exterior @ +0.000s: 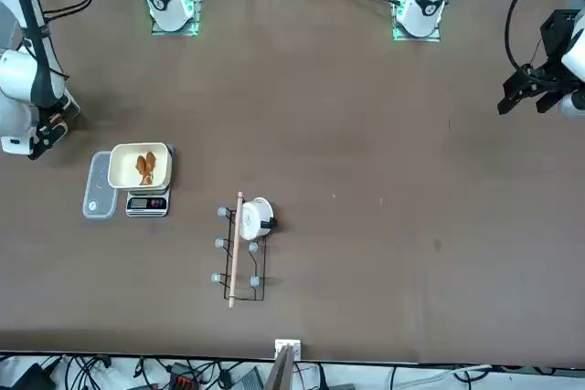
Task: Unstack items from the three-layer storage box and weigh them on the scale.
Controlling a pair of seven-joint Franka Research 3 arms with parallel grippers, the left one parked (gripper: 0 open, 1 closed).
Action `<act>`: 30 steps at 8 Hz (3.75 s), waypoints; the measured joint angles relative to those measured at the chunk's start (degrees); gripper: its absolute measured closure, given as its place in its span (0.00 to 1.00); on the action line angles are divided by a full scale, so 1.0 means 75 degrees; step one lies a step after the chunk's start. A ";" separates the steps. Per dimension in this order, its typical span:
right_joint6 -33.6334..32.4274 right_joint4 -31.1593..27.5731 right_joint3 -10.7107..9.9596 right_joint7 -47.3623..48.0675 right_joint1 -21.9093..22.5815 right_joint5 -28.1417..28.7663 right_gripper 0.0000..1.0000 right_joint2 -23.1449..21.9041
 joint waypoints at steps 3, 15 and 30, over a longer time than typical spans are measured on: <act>0.0062 -0.0009 0.0001 0.0000 -0.0026 0.0000 0.52 0.0001; 0.0120 0.0018 0.0127 0.0146 0.0295 0.0204 0.88 -0.0026; -0.1542 0.0972 0.0144 -0.0137 0.0719 0.1507 0.28 -0.0531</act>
